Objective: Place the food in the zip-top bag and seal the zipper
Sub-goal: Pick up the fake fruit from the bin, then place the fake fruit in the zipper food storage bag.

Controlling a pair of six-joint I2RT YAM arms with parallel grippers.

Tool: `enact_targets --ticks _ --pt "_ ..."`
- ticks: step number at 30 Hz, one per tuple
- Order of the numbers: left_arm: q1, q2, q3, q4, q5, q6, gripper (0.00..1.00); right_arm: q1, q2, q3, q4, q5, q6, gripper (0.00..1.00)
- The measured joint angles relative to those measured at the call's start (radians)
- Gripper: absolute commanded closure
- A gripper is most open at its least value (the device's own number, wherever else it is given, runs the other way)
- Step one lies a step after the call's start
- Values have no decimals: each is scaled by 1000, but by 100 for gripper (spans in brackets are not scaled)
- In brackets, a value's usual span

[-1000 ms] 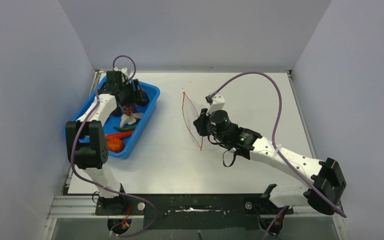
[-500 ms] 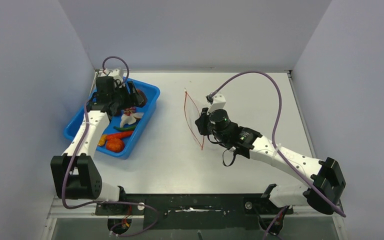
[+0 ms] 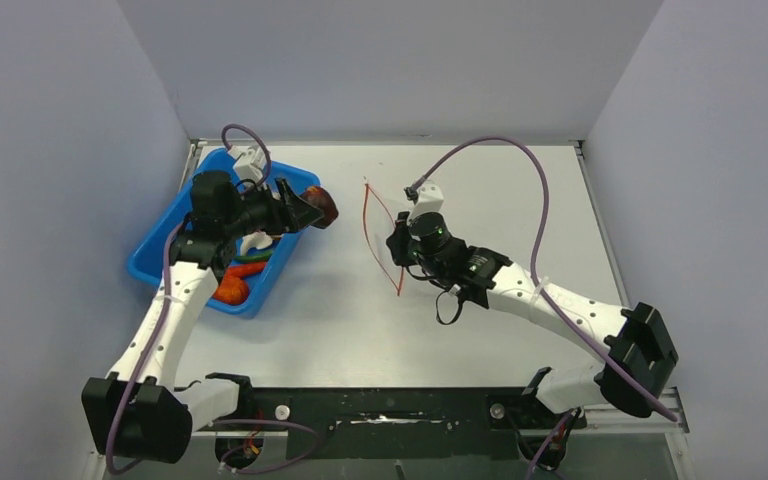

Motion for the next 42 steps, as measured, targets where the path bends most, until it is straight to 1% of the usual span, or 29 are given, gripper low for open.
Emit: enact_targets --ticks 6,12,15,19,23,32,37,39,42 --pt "-89 -68 -79 169 143 -162 84 -1 22 13 9 -14 -1 100" --pt "-169 -56 -153 371 235 -315 85 -1 26 26 17 -34 -13 100" --pt "-193 -24 -169 420 254 -351 86 -1 26 41 32 -39 -22 100" --pt "-196 2 -191 448 252 -364 87 -1 26 42 64 -54 -35 100" --pt "-200 13 -196 424 211 -328 87 -1 23 42 84 -82 -58 100" --pt "-225 43 -159 221 37 -196 88 -6 17 31 115 -111 -86 100" --pt "-252 58 -136 159 -22 -164 86 -5 17 31 146 -159 -89 100" --pt "-260 64 -125 139 -48 -153 81 -5 17 31 158 -173 -88 100" --pt "-266 70 -113 110 -77 -143 67 -5 17 31 171 -191 -87 100"
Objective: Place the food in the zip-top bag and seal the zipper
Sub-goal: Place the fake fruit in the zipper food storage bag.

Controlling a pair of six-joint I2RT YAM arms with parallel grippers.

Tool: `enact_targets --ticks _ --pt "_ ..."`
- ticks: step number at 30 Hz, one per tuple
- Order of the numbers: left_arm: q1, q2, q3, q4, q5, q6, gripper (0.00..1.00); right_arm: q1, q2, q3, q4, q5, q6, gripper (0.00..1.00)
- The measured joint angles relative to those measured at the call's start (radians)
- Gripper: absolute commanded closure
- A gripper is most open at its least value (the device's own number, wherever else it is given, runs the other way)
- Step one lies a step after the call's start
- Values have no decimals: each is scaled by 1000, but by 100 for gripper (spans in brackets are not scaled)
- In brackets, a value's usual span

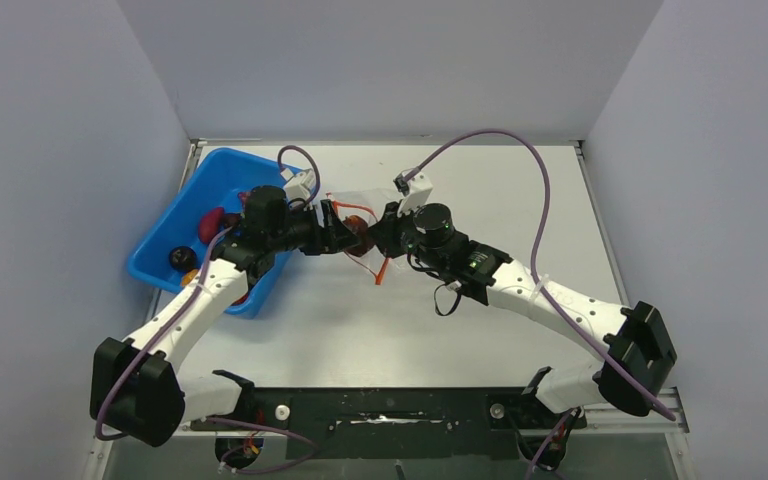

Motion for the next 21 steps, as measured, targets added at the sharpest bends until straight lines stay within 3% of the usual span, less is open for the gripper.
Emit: enact_targets --ticks 3,7,21 --pt "0 3 5 -18 -15 3 52 0 0 0 3 -6 1 100" --pt "0 3 9 -32 -16 3 39 0 0 0 2 -6 4 100" --pt "0 -25 21 -31 32 -10 26 -2 0 -21 1 7 11 100"
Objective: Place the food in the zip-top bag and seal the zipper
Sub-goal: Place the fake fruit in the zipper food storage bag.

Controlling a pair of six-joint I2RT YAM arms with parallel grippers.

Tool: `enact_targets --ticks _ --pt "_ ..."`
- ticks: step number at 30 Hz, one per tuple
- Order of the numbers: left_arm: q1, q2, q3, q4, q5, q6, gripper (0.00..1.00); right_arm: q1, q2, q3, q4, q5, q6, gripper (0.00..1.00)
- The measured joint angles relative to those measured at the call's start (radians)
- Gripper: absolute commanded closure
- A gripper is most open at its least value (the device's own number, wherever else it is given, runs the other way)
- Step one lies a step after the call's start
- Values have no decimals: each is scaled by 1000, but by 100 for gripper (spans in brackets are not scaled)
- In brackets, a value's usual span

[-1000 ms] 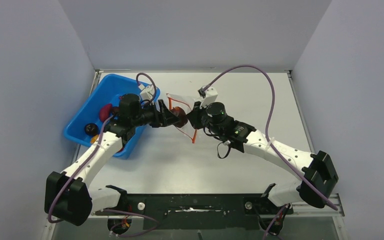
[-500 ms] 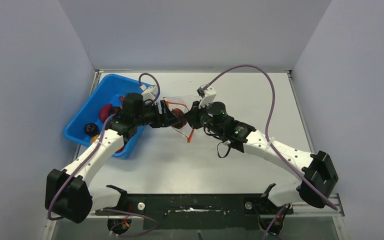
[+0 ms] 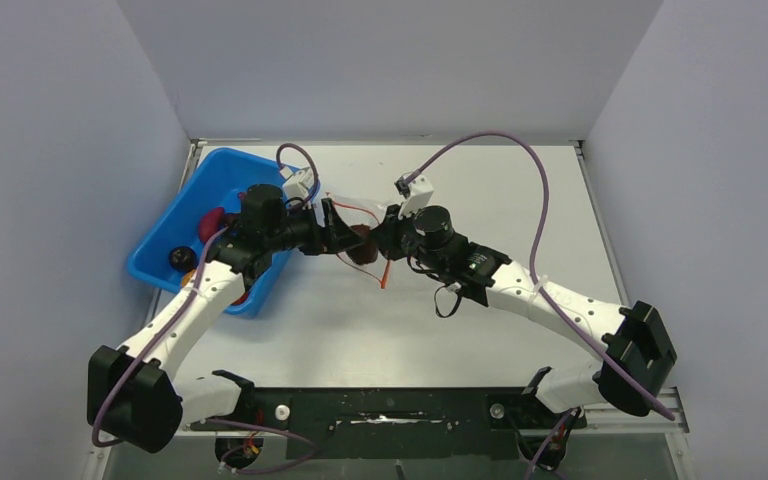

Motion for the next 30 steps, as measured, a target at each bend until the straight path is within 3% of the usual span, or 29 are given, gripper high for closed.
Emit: enact_targets --ticks 7,12,20,30 --pt "0 -14 1 -5 0 1 29 0 0 -1 0 2 1 100" --pt "0 -46 17 -41 -60 8 34 -1 -19 -10 -4 19 6 100" --pt "0 -105 21 -55 -126 19 35 -12 -47 -12 -17 65 25 100" --pt "0 -131 27 -97 -247 75 25 -40 -100 -59 -49 122 23 100"
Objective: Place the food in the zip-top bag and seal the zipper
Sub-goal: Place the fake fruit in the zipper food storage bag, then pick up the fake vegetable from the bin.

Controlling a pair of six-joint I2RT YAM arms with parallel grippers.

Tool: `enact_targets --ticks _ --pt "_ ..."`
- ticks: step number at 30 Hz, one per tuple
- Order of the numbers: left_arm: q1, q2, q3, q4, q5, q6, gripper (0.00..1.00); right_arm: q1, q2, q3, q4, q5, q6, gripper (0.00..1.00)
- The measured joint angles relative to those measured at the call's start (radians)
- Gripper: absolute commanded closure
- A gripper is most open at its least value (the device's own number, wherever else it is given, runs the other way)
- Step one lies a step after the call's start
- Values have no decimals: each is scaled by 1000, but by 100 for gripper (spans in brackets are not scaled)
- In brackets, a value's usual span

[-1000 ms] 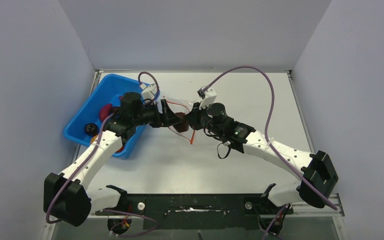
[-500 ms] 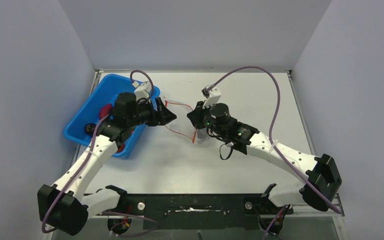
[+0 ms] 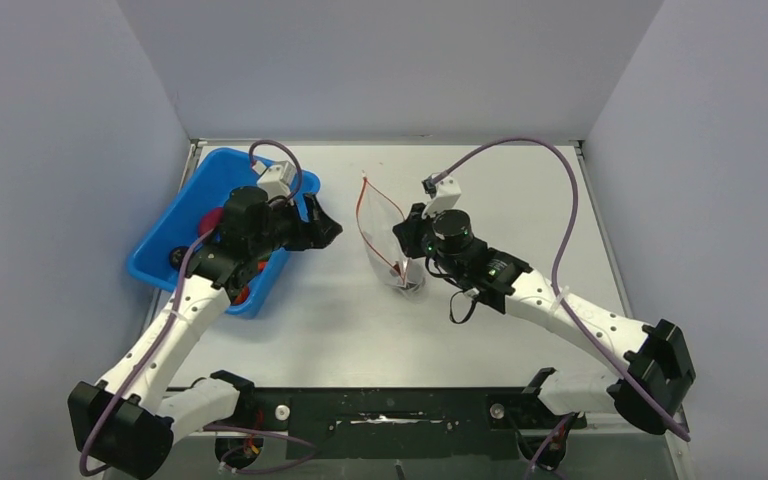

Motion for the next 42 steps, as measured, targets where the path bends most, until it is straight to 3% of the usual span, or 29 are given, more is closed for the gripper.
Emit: enact_targets --ticks 8,14,19,23,42 --pt "31 9 95 -111 -232 89 25 -24 -34 -25 -4 0 -12 100" --pt "187 74 183 -178 -323 172 33 -32 -74 -43 -3 -8 -33 100" --pt "381 132 185 -187 -336 192 40 -39 -78 -43 -3 -24 -48 100" --pt "453 179 171 -170 -337 193 40 -46 -78 -43 -3 -29 -51 100" --pt "528 488 105 -80 -179 221 44 -63 -51 -43 6 -71 -48 100"
